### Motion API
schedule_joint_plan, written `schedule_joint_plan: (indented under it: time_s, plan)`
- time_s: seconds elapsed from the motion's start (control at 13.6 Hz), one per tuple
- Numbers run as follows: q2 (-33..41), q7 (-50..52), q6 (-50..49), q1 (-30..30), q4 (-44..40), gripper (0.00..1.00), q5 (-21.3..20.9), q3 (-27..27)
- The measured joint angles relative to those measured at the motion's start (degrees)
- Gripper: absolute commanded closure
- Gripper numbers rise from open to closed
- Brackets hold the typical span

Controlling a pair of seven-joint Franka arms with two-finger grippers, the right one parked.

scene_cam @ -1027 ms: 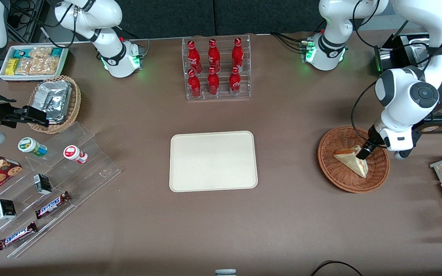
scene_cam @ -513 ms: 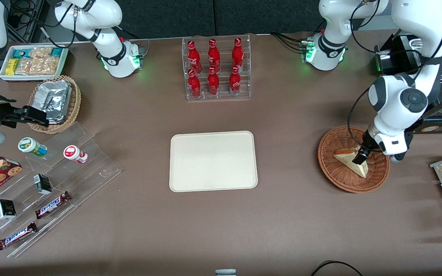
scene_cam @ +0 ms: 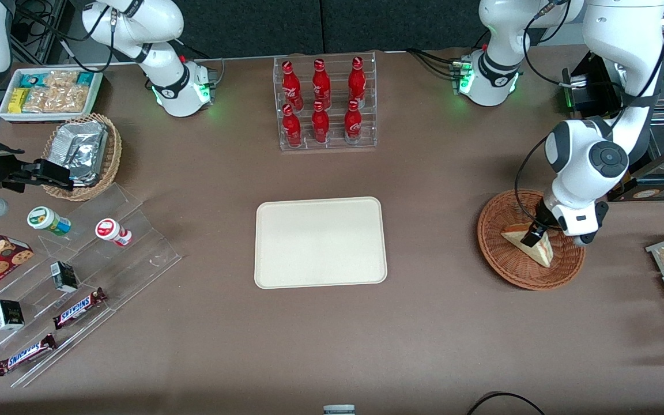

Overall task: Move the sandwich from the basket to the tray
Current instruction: 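Close the left gripper on the wrapped sandwich in the basket, then lift the sandwich and carry it with the left gripper toward the cream tray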

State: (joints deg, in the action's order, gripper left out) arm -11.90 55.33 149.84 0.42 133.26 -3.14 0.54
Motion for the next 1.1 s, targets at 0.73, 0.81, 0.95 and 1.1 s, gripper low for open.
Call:
schedule_joint_plan:
  time_s: [0.73, 0.81, 0.95, 1.1]
  plan:
    - [1.77, 0.54, -3.64, -0.13, -2.24, 0.97, -0.13, 0.91]
    - [2.46, 0.54, -6.91, -0.28, -3.72, 0.97, -0.27, 1.41]
    - [3.95, 0.54, -16.32, -0.85, -8.42, 0.97, -2.58, 2.3]
    - [5.0, 0.54, -27.13, -1.1, -15.06, 0.97, -4.49, 4.19]
